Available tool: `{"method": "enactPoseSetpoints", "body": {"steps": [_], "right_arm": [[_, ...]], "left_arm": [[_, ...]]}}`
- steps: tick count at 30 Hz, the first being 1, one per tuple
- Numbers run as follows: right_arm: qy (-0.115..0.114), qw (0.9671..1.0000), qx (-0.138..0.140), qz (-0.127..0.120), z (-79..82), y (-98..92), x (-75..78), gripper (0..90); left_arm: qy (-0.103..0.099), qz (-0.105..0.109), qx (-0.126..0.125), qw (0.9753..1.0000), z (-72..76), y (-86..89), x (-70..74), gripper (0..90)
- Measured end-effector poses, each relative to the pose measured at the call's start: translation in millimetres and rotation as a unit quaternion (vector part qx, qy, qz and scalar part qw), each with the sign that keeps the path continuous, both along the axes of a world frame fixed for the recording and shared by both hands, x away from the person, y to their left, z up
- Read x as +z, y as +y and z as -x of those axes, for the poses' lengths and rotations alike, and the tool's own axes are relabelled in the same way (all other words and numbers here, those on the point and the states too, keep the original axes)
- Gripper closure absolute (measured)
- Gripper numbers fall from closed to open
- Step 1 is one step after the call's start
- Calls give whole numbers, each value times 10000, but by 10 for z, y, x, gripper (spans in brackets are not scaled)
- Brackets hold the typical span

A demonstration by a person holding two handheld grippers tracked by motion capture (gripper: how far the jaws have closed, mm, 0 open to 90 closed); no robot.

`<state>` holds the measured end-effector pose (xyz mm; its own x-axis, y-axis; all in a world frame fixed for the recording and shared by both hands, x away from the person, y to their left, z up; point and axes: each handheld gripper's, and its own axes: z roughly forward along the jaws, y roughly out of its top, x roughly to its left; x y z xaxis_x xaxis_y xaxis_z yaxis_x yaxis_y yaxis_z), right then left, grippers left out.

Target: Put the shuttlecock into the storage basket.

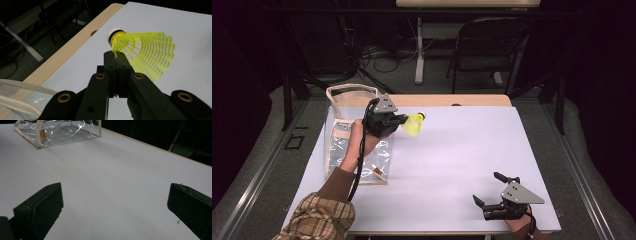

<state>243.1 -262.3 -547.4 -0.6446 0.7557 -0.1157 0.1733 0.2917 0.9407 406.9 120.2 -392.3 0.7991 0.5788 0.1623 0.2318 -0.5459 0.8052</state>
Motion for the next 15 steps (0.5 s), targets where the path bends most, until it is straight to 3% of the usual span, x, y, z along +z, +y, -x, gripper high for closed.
{"method": "enactPoseSetpoints", "body": {"steps": [15], "right_arm": [[2,10000,-5,10,-4,0,-2,0]], "left_arm": [[-32,53,133,9999,-86,75,103,894]]}}
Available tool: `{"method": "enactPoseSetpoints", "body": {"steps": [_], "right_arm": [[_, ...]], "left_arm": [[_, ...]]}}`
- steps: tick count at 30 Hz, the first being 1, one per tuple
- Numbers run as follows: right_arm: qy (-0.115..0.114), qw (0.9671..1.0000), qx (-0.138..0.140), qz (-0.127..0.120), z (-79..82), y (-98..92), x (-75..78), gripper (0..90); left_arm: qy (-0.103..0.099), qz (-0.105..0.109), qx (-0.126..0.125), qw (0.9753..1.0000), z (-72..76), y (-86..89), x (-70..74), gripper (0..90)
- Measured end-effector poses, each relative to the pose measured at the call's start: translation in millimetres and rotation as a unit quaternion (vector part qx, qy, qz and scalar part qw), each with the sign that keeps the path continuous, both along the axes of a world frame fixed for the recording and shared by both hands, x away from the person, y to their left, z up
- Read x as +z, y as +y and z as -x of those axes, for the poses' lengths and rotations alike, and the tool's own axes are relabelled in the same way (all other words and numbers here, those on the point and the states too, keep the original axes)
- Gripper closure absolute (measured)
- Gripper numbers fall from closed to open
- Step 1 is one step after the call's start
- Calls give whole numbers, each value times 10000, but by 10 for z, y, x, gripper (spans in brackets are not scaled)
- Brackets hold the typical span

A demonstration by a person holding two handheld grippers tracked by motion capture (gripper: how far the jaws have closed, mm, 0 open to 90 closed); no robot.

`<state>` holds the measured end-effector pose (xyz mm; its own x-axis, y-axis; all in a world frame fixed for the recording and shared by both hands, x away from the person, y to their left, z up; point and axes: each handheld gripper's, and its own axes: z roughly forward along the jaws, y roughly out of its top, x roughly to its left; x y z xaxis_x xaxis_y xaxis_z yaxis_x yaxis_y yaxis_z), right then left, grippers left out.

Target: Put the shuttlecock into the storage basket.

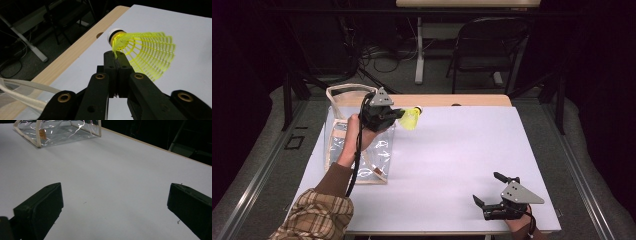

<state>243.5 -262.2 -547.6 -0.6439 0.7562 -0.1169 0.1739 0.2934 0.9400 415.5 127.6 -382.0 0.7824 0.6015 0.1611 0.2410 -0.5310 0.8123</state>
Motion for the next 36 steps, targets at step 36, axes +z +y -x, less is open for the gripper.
{"method": "enactPoseSetpoints", "body": {"steps": [36], "right_arm": [[43,10000,-17,4,-5,1,-6,0]], "left_arm": [[-230,191,360,9989,-128,248,258,894]]}}
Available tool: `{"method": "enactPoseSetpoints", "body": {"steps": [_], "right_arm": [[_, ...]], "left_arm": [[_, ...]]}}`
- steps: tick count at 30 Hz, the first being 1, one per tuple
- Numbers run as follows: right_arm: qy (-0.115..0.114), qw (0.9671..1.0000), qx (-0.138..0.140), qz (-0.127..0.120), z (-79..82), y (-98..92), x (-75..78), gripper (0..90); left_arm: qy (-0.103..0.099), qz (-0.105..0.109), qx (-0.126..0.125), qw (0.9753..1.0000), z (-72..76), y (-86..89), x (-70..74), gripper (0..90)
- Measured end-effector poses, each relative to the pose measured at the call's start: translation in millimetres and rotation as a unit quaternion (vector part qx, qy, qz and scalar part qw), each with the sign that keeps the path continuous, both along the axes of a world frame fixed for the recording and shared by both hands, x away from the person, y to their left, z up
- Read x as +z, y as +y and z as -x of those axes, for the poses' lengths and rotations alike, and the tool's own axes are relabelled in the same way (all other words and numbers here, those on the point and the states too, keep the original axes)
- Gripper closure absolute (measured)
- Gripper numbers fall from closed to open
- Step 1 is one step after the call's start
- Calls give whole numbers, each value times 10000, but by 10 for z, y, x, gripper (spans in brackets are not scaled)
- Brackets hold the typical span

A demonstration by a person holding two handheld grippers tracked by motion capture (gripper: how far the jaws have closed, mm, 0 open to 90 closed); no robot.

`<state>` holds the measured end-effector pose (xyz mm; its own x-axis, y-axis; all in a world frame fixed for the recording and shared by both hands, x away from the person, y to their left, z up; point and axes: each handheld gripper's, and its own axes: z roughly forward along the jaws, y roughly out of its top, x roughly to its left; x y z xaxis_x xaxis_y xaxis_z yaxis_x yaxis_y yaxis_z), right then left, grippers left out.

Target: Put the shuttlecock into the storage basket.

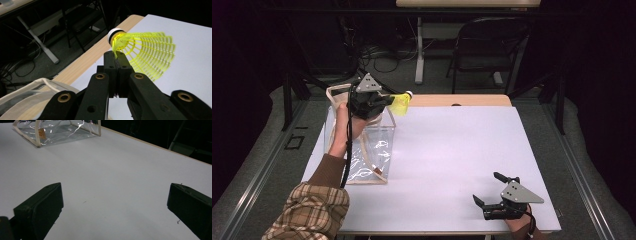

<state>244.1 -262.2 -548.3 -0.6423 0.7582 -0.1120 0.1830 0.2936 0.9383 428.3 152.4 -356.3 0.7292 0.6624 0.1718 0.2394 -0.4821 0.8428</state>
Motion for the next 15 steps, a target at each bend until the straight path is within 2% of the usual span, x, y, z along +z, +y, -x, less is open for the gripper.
{"method": "enactPoseSetpoints", "body": {"steps": [15], "right_arm": [[4,10000,-8,18,1,0,0,0]], "left_arm": [[-105,107,222,9996,11,189,58,894]]}}
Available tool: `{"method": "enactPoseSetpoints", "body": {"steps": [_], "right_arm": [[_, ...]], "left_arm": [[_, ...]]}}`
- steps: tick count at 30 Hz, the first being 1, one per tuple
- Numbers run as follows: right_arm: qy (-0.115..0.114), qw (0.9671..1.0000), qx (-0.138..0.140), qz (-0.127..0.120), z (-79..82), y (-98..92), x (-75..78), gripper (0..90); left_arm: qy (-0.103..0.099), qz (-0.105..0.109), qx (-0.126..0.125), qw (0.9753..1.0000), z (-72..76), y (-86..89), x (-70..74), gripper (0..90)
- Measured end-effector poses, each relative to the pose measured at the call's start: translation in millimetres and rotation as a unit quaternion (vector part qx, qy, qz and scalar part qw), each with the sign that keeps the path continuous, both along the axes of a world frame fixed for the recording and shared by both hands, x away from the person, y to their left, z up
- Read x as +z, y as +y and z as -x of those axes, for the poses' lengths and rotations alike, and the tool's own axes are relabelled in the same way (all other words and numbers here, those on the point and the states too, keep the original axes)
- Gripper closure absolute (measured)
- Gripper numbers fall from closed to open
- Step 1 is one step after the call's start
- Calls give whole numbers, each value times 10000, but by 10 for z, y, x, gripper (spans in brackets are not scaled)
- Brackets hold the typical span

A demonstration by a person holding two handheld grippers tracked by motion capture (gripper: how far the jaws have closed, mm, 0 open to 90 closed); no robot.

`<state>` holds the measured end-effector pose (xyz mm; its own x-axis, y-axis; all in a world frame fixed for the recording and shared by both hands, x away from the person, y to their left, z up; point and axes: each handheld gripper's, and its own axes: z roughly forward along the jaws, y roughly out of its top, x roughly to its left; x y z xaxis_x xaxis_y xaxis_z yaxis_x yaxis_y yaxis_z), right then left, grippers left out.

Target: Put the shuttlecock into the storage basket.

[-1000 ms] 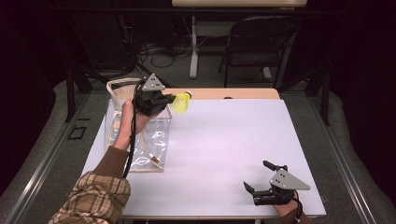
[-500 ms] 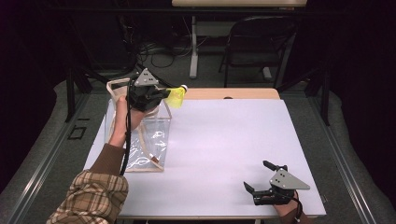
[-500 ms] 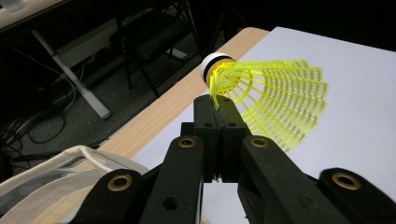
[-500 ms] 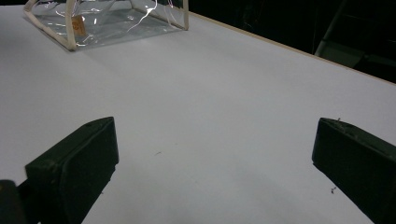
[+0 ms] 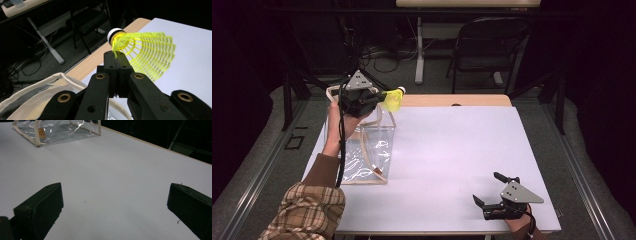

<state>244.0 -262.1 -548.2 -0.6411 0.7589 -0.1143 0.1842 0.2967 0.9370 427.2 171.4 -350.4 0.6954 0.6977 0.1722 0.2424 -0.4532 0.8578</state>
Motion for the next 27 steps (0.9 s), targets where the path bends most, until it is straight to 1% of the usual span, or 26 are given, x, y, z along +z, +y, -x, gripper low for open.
{"method": "enactPoseSetpoints", "body": {"steps": [4,27], "right_arm": [[0,10000,-1,-2,-1,1,-1,0],[3,10000,4,10,-5,5,-5,0]], "left_arm": [[-25,47,71,10000,8,58,18,894],[-165,87,364,9992,52,313,85,894]]}}
